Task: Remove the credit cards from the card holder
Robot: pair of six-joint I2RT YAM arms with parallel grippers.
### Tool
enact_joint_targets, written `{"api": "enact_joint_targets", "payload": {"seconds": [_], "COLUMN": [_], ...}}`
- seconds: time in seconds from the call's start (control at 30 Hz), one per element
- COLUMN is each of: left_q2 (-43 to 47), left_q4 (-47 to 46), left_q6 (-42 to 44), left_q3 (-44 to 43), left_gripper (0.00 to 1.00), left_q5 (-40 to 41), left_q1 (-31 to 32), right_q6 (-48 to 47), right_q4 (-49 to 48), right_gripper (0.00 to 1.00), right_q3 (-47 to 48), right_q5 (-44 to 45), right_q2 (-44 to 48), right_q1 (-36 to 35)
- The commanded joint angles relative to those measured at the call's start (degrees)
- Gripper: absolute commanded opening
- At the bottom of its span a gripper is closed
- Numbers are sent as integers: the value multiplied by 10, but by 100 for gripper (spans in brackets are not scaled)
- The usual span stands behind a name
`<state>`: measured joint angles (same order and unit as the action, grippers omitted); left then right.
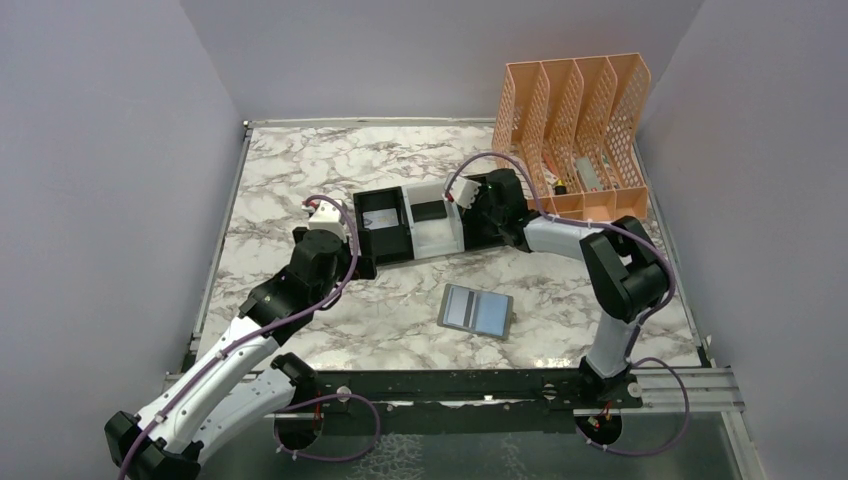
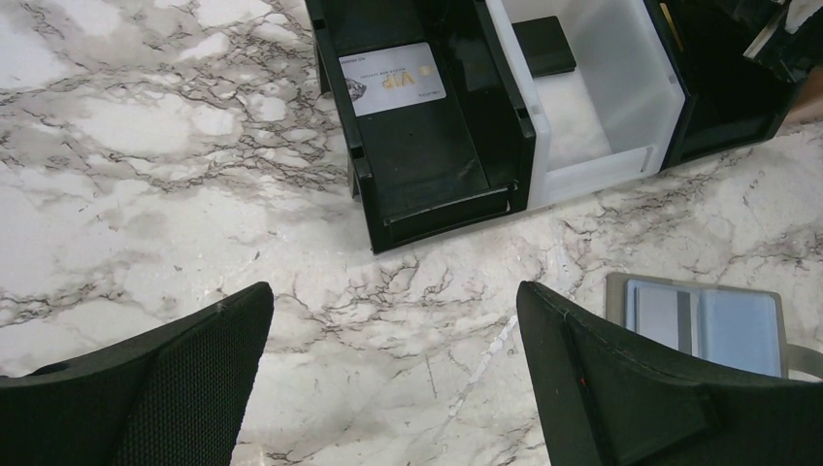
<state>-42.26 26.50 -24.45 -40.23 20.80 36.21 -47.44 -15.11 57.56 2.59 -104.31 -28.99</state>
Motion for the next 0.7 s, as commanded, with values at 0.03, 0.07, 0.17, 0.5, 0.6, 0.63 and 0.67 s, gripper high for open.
{"api": "enact_joint_targets", "payload": {"seconds": [0.03, 0.07, 0.17, 0.5, 0.6, 0.63, 0.67], "left_q2": [-2, -3, -5, -2, -4, -7, -8], "left_q4": [9, 9, 10, 14, 14, 14, 14], "left_q6": [10, 10, 11, 12, 13, 12, 13], "left_q3": [-10, -10, -10, -13, -12, -12, -13], "left_gripper": [99, 99, 99, 99, 99, 99, 99], "left_q5": [10, 9, 8, 8, 6, 4, 3], "left_q1": [-3, -2, -2, -2, -2, -2, -3], "right_q6": [-42, -45, -58, -35, -35, -33, -33], "right_q4": [-13, -11, -7, 14, 7, 8, 12], "right_gripper": [1, 1, 3, 38, 39, 39, 39], "right_q3": [29, 30, 33, 24, 19, 18, 18], "right_q5": [4, 3, 2, -22, -20, -21, -23], "right_q2": [-34, -39, -51, -31, -23, -22, -21], "right_q1": [-3, -3, -3, -3, -3, -2, -2]}}
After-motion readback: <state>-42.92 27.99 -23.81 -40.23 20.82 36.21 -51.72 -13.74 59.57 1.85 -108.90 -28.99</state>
